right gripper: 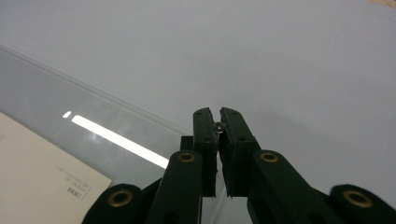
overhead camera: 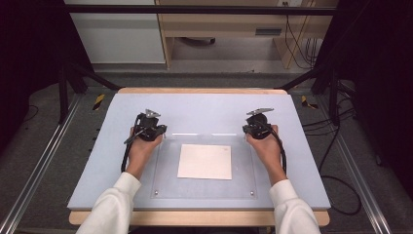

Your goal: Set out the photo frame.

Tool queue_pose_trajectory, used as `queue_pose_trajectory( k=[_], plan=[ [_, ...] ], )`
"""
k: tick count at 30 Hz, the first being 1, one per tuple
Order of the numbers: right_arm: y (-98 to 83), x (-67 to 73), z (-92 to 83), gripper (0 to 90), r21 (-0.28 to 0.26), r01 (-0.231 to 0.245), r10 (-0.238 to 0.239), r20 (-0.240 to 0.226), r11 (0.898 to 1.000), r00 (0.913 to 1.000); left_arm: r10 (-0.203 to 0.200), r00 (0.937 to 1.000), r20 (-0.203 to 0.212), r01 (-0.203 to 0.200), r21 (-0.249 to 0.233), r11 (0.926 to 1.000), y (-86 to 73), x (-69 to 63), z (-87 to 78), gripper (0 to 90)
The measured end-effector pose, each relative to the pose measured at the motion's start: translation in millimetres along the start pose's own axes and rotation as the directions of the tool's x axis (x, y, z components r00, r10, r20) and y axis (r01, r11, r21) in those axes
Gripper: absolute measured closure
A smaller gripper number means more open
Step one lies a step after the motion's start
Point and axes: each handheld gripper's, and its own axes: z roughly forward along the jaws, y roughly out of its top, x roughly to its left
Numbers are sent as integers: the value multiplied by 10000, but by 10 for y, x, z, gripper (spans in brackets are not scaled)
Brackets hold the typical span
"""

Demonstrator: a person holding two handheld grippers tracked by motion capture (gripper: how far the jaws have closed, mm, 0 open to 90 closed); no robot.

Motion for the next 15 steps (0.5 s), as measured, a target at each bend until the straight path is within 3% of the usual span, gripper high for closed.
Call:
queue_pose_trajectory(
  k=[8, 15],
  plan=[
    [80, -22, 15, 856, 568, -28, 36, -148, 9984, 9999, 58, 9998, 192, -69, 614, 9981, 86, 32, 17, 849],
    [72, -36, 16, 851, 517, -62, 77, -293, 9986, 9995, 131, 9994, 318, -165, 1090, 9939, 147, 45, 27, 849]
  ],
)
